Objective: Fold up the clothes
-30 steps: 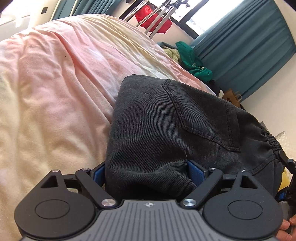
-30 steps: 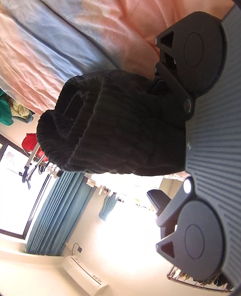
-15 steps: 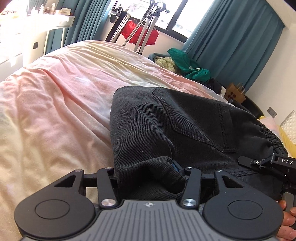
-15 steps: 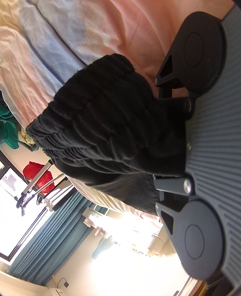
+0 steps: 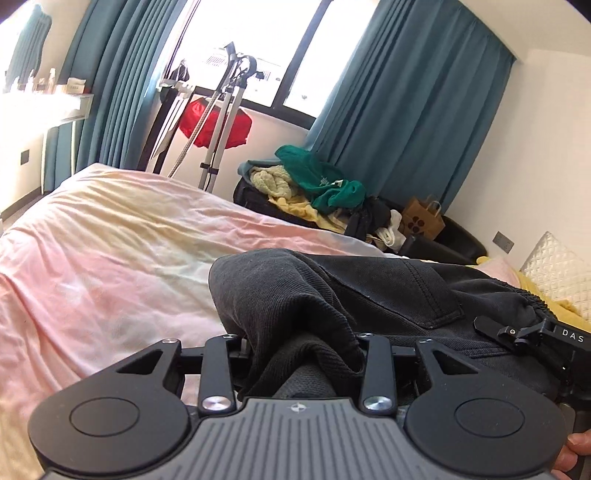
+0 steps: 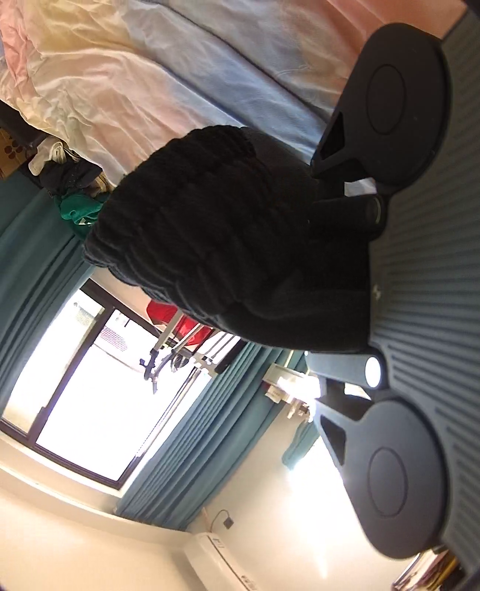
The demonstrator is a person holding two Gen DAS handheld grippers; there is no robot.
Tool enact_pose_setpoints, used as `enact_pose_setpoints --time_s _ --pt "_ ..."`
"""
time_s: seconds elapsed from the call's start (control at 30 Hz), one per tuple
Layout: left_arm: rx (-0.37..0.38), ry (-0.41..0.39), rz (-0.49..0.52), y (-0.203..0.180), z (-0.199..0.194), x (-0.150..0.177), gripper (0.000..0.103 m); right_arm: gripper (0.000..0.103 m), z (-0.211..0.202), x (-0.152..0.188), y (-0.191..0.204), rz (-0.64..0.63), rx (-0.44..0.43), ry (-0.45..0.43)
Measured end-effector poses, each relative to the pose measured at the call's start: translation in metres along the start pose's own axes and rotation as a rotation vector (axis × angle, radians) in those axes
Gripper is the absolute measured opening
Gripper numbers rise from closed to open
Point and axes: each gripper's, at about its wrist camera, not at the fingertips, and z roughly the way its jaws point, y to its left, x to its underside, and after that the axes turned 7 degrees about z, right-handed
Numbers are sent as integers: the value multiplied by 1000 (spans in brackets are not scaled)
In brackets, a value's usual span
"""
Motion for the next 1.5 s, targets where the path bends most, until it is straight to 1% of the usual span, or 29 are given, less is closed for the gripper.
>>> enact_pose_setpoints --time_s 0.1,0.2,0.27,0.37,0.47,0.57,0.67,0.7,0.77,0.83,0.9,0.97,1.0,1.07,1.1,1.13,1.2,1.23,1.27,1.3,1.33,1.4,1.5 --pt "21 -28 51 -41 41 -32 39 33 6 -38 -13 49 -38 -92" --pt "56 -41 84 -80 93 -53 39 33 18 -77 -33 74 -59 -177" --pt "89 -33 94 -101 135 -60 39 33 24 -99 -49 76 -52 -220" --pt "138 -5 99 -123 200 -60 39 33 33 -123 -87 89 -21 -305" --pt "172 35 135 -145 264 -48 39 33 42 -131 -132 135 12 -381" --pt "194 74 165 -156 310 -27 39 34 53 -131 -168 182 55 -417" --pt "180 88 173 -151 332 -4 40 34 64 -125 -198 218 86 -433" --pt "178 90 171 -148 337 1 40 33 66 -120 -198 212 96 -429" --pt "173 116 149 -131 348 10 43 33 71 -111 -198 198 118 -419" --pt "158 154 151 -115 352 20 46 34 76 -102 -198 183 140 -409" --pt "144 189 161 -102 352 30 50 35 72 -95 -202 203 182 -394" --pt "139 213 170 -93 346 38 58 36 68 -88 -206 225 225 -378" --pt "138 224 176 -91 342 40 60 39 66 -84 -208 235 247 -370" --pt "132 241 187 -87 335 43 67 49 62 -77 -212 257 290 -353" --pt "123 243 195 -85 328 42 69 60 61 -74 -214 267 311 -345" --pt "106 244 205 -84 320 39 73 65 58 -72 -221 293 313 -332" --pt "95 250 226 -84 303 35 75 65 48 -68 -232 335 268 -308" --pt "93 253 237 -83 295 33 76 65 43 -69 -230 342 275 -300" --pt "90 249 246 -83 283 30 79 66 38 -70 -228 348 283 -292" --pt "87 238 253 -84 270 26 82 68 33 -69 -223 349 302 -298" --pt "84 228 260 -84 256 22 85 72 25 -70 -216 346 336 -322" --pt "91 205 267 -84 229 14 85 81 7 -63 -194 299 384 -373" --pt "95 172 276 -87 189 3 87 81 -16 -53 -159 187 428 -406"
